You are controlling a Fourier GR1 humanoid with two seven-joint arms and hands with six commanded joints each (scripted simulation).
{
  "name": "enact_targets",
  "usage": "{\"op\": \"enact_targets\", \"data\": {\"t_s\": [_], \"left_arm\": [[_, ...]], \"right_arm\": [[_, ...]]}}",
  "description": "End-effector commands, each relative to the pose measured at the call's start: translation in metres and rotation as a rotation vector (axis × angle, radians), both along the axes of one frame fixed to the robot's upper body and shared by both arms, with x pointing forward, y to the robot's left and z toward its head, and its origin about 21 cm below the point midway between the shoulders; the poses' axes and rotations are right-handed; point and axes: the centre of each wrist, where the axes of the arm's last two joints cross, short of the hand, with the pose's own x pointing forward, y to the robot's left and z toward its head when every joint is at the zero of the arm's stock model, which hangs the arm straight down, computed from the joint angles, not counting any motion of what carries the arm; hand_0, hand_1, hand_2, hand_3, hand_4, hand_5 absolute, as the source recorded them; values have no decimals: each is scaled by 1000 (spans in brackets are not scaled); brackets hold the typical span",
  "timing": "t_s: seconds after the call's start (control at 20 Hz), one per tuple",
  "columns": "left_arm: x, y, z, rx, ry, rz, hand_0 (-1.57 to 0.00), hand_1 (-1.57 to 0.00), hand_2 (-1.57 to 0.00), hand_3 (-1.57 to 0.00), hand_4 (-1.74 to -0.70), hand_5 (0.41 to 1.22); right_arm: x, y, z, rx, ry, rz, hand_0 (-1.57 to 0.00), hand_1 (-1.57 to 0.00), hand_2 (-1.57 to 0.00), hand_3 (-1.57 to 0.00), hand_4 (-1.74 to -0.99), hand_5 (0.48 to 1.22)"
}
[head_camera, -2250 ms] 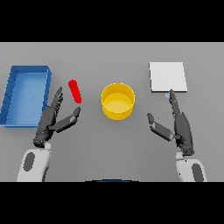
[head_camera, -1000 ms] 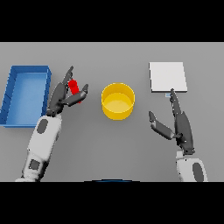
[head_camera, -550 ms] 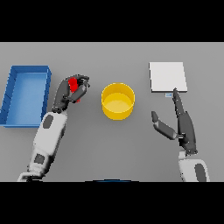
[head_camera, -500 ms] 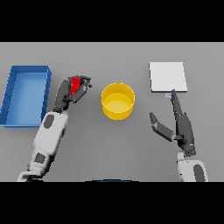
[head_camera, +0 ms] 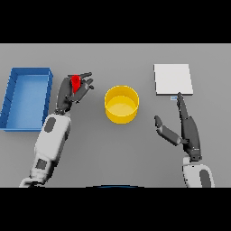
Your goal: Pick up the red beaker and tilt it to pour out 1 green nut into yellow bowl. Pick up the yellow bowl and place it on the metallic measuring scale.
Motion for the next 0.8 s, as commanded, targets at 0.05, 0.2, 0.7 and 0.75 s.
{"op": "enact_targets", "data": {"t_s": [0.05,0.2,0.7,0.75], "left_arm": [[2,3,12,28,-21,12,-1539,-1540,-1542,-1530,-1701,1114],[2,-1,33,119,-74,-37,-1555,-1555,-1556,-1550,-1721,1114],[12,-8,68,539,-28,-181,-1566,-1566,-1566,-1564,-1734,1114],[14,-11,72,615,-28,-181,-1567,-1567,-1567,-1565,-1736,1117]], "right_arm": [[-2,5,-3,-6,-7,9,1,1,1,1,-1259,649],[0,1,1,-15,-21,10,1,1,1,1,-1262,658],[0,-1,4,-35,3,1,1,1,1,1,-1254,680],[1,2,3,-36,10,3,1,1,1,1,-1255,681]]}}
